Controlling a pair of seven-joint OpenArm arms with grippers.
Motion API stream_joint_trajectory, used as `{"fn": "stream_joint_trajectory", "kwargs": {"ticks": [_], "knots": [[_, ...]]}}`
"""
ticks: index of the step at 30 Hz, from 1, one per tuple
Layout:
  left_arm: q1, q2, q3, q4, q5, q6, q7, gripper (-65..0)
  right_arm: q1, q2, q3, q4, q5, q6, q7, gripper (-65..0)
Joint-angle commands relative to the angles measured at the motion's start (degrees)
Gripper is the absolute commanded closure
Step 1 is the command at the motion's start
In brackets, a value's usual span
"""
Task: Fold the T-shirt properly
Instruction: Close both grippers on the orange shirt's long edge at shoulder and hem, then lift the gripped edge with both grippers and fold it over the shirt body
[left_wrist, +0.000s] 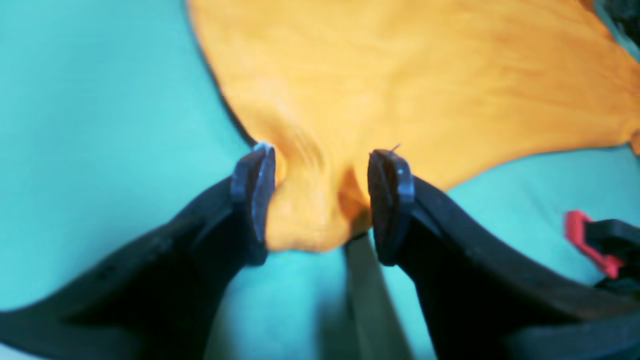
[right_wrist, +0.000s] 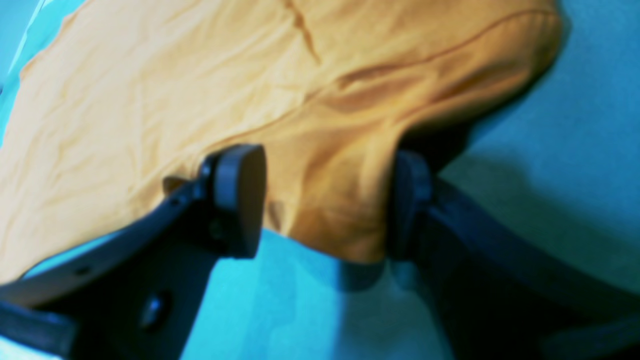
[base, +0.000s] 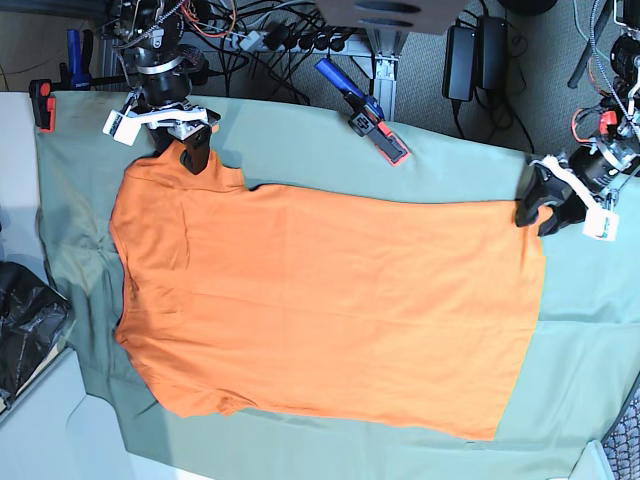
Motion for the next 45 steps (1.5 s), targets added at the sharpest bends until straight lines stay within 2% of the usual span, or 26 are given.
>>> {"fn": "stream_joint_trajectory", "kwargs": {"ticks": [1,3,5,6,8,9,11,13,19,22,27,31,35,39,45], "knots": [[0.2,0.0,0.6,0.5,0.4,-0.6,1.5,-33.1,-0.5,0.3,0.0,0.4,-0.4,0.9,-1.2,-36.4],[0.2,0.9,0.6,0.5,0.6,-0.6,1.2,-32.9,-0.5,0.3,0.0,0.4,-0.4,0.9,-1.2,-36.1],[0.2,1.4,0.6,0.5,1.1,-0.6,1.2,-29.9,-0.5,0.3,0.0,0.4,-0.4,0.9,-1.2,-30.0],[0.2,1.5,0.6,0.5,1.1,-0.6,1.2,-24.9,-0.4,0.3,0.0,0.4,-0.4,0.9,-1.1,-23.3],[0.2,1.5,0.6,0.5,1.2,-0.6,1.2,-9.3,-0.3,0.3,0.0,0.4,-0.9,0.9,-1.1,-4.3],[0.2,1.5,0.6,0.5,1.3,-0.6,1.0,-1.0,-0.3,0.3,0.0,0.4,-1.6,0.9,-1.1,0.0],[0.2,1.5,0.4,0.5,3.2,-1.1,1.0,0.0,-0.3,0.3,0.1,0.4,-3.6,0.9,-1.1,0.0],[0.2,1.2,-0.5,0.5,4.3,-3.9,1.0,0.0,-0.4,0.4,0.3,0.6,-4.9,0.9,-1.2,0.0],[2.1,-2.8,-1.9,1.8,1.0,-3.9,2.4,0.0,-3.6,3.3,1.4,2.6,-5.1,0.9,-2.4,0.0],[4.7,-4.3,-1.9,4.9,-1.6,-3.9,5.1,0.0,-6.4,5.1,1.8,4.8,-4.8,0.9,-2.4,0.0],[9.9,-4.7,-2.3,12.5,-2.8,-3.9,5.8,0.0,-11.5,6.1,3.3,9.7,-4.6,0.9,-2.4,0.0],[9.4,-4.7,-3.5,15.4,-2.8,-3.9,5.5,0.0,-12.7,6.0,5.3,14.0,-3.6,0.9,-2.5,0.0],[6.8,-4.7,-4.8,15.6,-2.8,-3.9,5.5,0.0,-11.3,6.0,7.8,17.4,-3.6,0.9,-2.4,0.0],[2.6,-4.7,-4.7,14.8,-2.8,-3.9,5.6,0.0,-6.5,6.1,8.8,17.7,-3.6,0.9,-2.5,0.0],[-4.9,-4.3,-3.2,5.4,-2.8,-3.9,5.4,0.0,3.8,7.1,8.0,15.6,-3.9,1.5,-3.8,0.0]]}}
